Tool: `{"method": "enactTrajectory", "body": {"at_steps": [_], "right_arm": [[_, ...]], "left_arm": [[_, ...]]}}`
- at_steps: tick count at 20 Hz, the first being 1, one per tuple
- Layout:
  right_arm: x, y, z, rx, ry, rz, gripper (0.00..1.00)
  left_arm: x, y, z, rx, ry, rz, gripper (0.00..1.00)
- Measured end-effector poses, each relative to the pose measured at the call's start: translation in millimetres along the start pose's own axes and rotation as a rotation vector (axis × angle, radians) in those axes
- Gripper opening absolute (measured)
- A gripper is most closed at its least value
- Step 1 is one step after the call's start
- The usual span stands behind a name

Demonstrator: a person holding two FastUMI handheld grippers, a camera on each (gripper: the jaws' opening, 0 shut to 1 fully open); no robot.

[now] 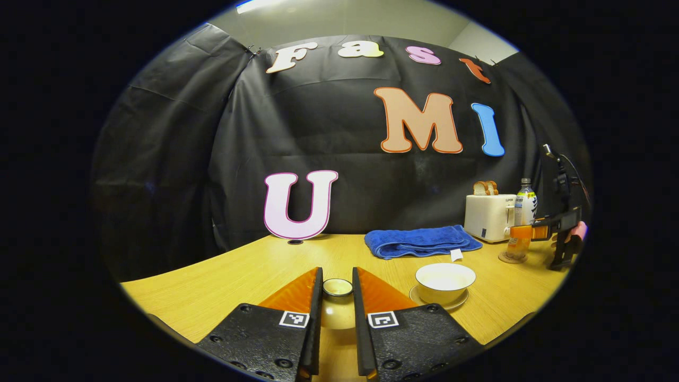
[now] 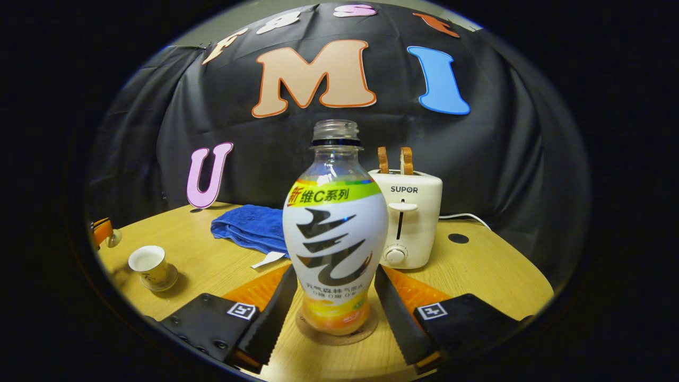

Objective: Open the teacup lid with one hand, grasp the water bottle and pour water into the teacup with the other hand; after pouring, place the water bottle on the coaster and then close the teacup lid.

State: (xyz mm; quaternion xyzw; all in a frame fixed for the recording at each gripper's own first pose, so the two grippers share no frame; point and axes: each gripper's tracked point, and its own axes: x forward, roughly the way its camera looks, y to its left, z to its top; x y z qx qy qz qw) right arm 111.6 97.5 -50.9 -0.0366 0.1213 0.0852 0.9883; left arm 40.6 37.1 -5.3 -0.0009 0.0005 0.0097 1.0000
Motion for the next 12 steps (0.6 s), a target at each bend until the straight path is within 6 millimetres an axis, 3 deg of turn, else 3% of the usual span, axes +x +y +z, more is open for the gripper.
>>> {"method": "enactTrajectory", "body": {"at_steps": [1, 4, 6, 12], "right_arm": [[-1, -2, -2, -0.007, 0.000, -0.002, 0.96], [-12, -1, -3, -0.013, -0.022, -0.005, 1.00], [-20, -3, -1, -0.026, -0.030, -0.011, 0.94], [-67, -10, 9, 0.049, -0.138, -0.022, 0.98]], "left_arm": [[0, 0, -1, 0.000, 0.000, -0.001, 0.25], [-1, -1, 0, 0.000, 0.000, -0.001, 0.25], [0, -1, -1, 0.000, 0.001, -0.002, 0.25], [6, -13, 0, 0.001, -0.003, -0.054, 0.25]]}}
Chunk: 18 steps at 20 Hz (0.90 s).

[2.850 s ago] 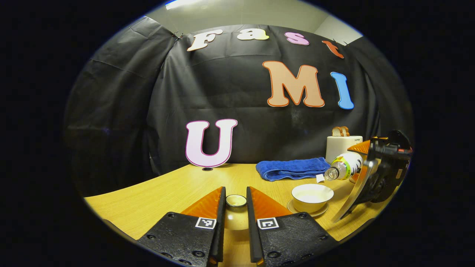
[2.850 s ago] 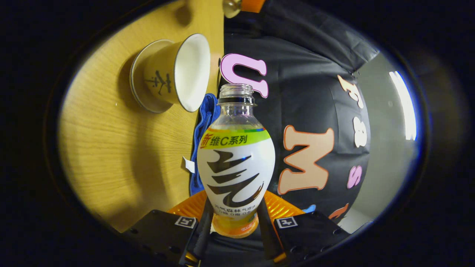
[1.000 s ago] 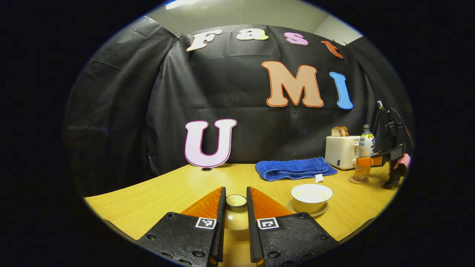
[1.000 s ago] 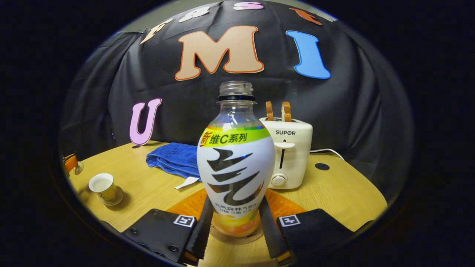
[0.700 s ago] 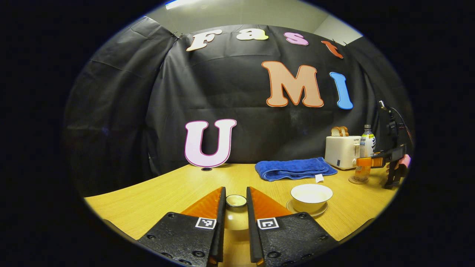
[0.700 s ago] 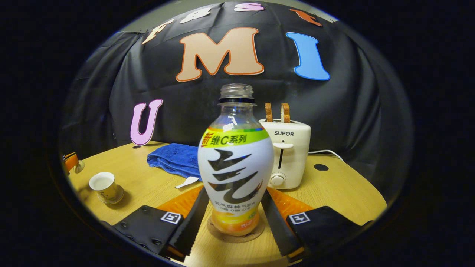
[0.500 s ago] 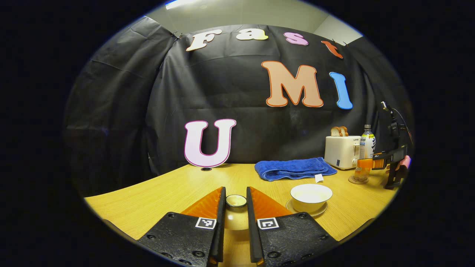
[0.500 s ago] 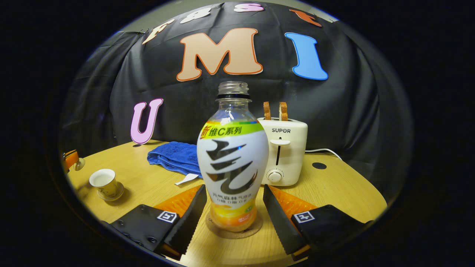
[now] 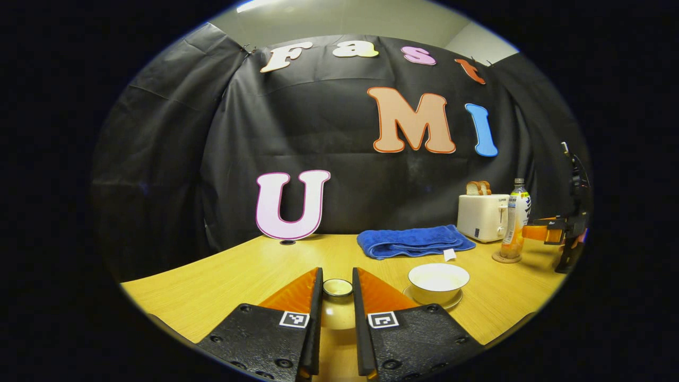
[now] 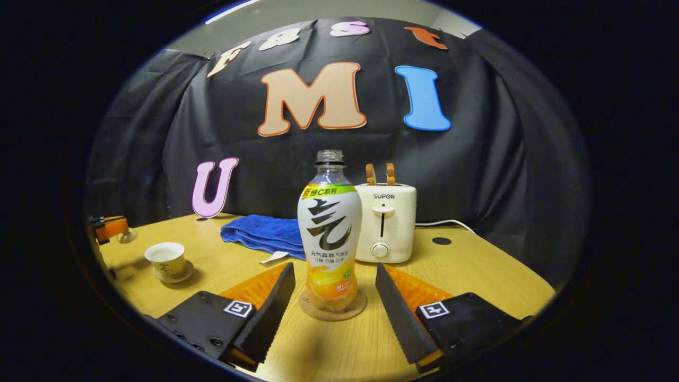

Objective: Open the teacup lid with one hand, grasp the water bottle and pour water into the teacup with the other hand; after pouring, place the water bottle on the coaster and then close the teacup lid.

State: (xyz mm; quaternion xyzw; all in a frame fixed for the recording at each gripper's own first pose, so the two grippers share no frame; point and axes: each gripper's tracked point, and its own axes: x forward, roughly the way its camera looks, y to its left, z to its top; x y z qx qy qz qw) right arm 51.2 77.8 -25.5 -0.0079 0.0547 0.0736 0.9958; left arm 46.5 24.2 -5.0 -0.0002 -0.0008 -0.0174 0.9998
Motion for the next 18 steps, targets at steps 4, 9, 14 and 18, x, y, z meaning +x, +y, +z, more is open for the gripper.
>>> {"method": "enactTrajectory", "body": {"at_steps": [4, 9, 14, 18], "right_arm": [[-32, -12, 5, -0.009, -0.078, -0.035, 0.96], [-62, -17, 3, -0.006, -0.097, -0.066, 0.97], [-85, -17, 8, -0.005, -0.104, -0.078, 1.00], [-93, -18, 6, -0.005, -0.106, -0.086, 0.94]], "left_arm": [[16, -13, -1, 0.000, -0.003, -0.038, 0.25], [40, -48, -1, -0.004, -0.006, -0.140, 0.25], [51, -86, -2, -0.013, -0.004, -0.275, 0.25], [48, -112, -1, -0.016, -0.011, -0.400, 0.25]]}}
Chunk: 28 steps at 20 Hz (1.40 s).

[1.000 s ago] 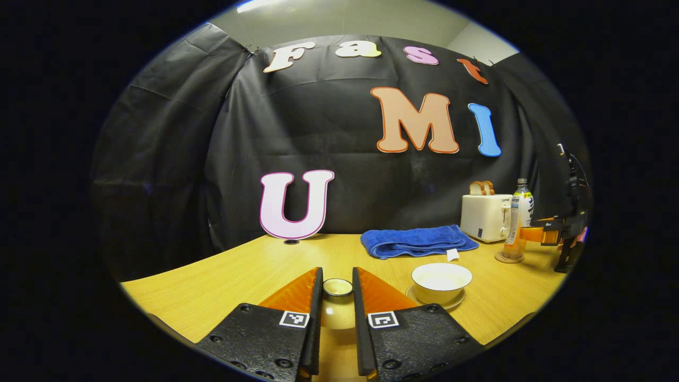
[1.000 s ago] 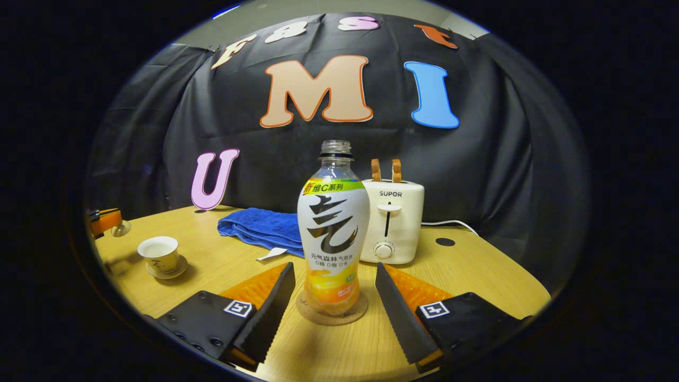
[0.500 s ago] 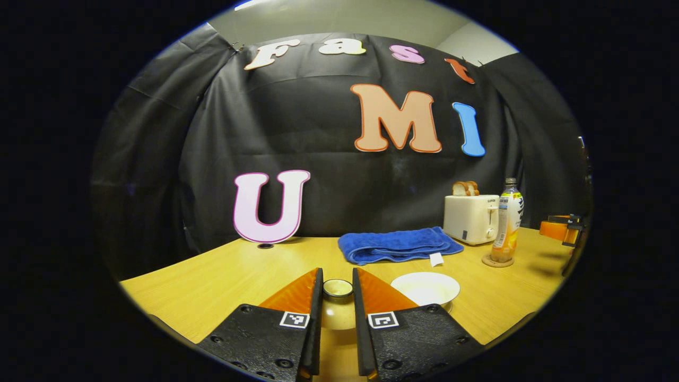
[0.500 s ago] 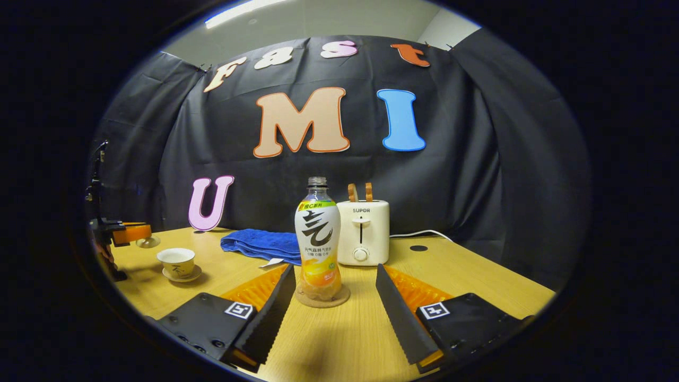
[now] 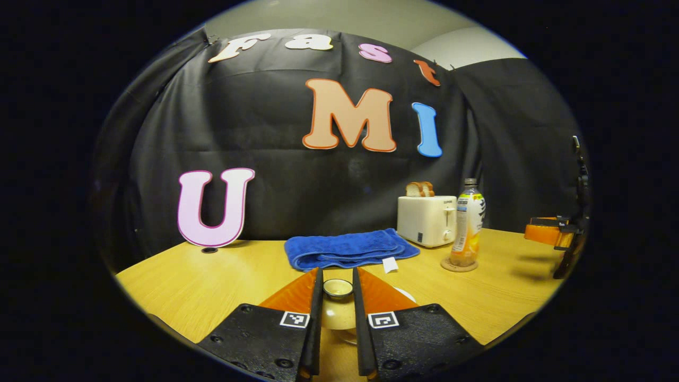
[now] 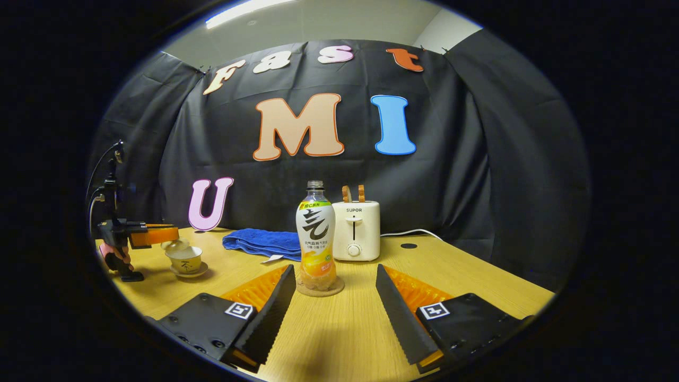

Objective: Open the teacup lid with one hand, grasp the water bottle and pour water into the teacup with the other hand; after pouring, place the water bottle on the coaster and then close the teacup lid.

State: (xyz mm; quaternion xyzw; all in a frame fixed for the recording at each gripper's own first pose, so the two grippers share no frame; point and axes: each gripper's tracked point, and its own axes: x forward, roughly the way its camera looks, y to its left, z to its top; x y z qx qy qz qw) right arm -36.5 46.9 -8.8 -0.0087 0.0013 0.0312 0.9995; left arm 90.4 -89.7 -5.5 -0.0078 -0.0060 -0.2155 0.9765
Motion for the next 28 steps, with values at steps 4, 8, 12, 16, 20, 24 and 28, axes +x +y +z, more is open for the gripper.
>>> {"method": "enactTrajectory", "body": {"at_steps": [4, 8, 12, 16, 20, 24, 28], "right_arm": [[-5, 2, 0, 0.002, -0.001, 0.004, 0.97], [-4, 0, -1, 0.002, -0.003, -0.002, 0.97], [-4, 0, -1, 0.003, -0.003, -0.005, 0.97], [-5, 0, -1, 0.003, -0.003, -0.006, 0.94], [-5, 0, -1, 0.003, -0.003, -0.006, 1.00], [-5, 0, -1, 0.003, -0.002, -0.006, 0.97], [-5, 0, 0, 0.003, -0.002, -0.007, 0.94]], "left_arm": [[4, -13, -3, 0.005, 0.018, -0.066, 0.25], [8, -24, -7, 0.019, 0.046, -0.113, 0.25], [11, -27, -16, 0.049, 0.104, -0.128, 0.25], [11, -26, -16, 0.049, 0.106, -0.121, 0.26], [11, -24, -15, 0.045, 0.101, -0.113, 0.36], [8, -21, -12, 0.035, 0.084, -0.099, 0.68], [2, -11, -1, -0.002, 0.021, -0.054, 0.86]]}}
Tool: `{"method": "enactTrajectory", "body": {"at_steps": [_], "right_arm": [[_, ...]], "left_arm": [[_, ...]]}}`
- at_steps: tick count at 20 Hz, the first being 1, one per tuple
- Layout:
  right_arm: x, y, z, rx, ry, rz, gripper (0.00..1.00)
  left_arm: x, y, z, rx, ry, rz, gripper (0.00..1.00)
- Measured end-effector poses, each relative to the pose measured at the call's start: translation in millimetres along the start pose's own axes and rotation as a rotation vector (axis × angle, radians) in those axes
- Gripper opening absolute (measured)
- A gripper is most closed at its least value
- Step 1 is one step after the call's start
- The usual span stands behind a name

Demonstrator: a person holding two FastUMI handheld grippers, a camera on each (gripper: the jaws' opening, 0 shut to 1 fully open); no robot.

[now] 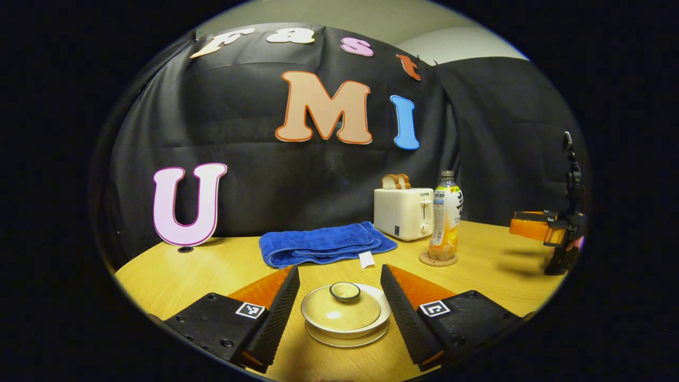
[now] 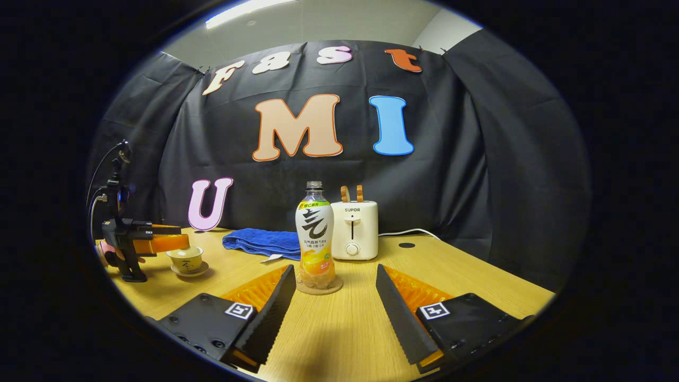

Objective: Open the teacup lid with one hand, grasp the water bottle and pour water into the teacup with the other hand; after pouring, place the water bottle on the coaster and then close the teacup lid.

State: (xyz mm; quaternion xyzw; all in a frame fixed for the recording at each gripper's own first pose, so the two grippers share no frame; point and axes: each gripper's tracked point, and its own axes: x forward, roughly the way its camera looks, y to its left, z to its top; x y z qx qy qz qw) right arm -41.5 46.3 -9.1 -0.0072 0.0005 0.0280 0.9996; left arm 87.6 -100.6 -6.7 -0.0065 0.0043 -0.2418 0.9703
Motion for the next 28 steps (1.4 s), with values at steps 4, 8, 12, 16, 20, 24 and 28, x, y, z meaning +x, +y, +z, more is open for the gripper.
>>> {"method": "enactTrajectory", "body": {"at_steps": [4, 8, 12, 16, 20, 24, 28], "right_arm": [[0, 0, 0, 0.000, 0.001, 0.000, 0.96], [0, 0, 0, 0.000, 0.002, -0.001, 0.94], [1, -2, 0, -0.001, 0.001, -0.017, 0.94], [1, -5, 0, -0.002, -0.001, -0.044, 0.96], [3, -10, -1, -0.003, -0.005, -0.097, 0.94], [4, -13, -1, -0.003, -0.009, -0.125, 0.95], [4, -13, -1, -0.002, -0.007, -0.126, 0.94]], "left_arm": [[-7, 8, 0, 0.001, -0.013, 0.056, 0.89], [-27, 27, 0, 0.003, -0.010, 0.154, 0.90], [-66, 70, 1, 0.010, -0.011, 0.384, 0.89], [-107, 108, 1, 0.015, -0.009, 0.621, 0.89], [-132, 125, 1, 0.020, -0.008, 0.769, 0.88], [-136, 126, 1, 0.020, -0.007, 0.800, 0.88], [-134, 125, 0, 0.016, -0.006, 0.791, 0.88]]}}
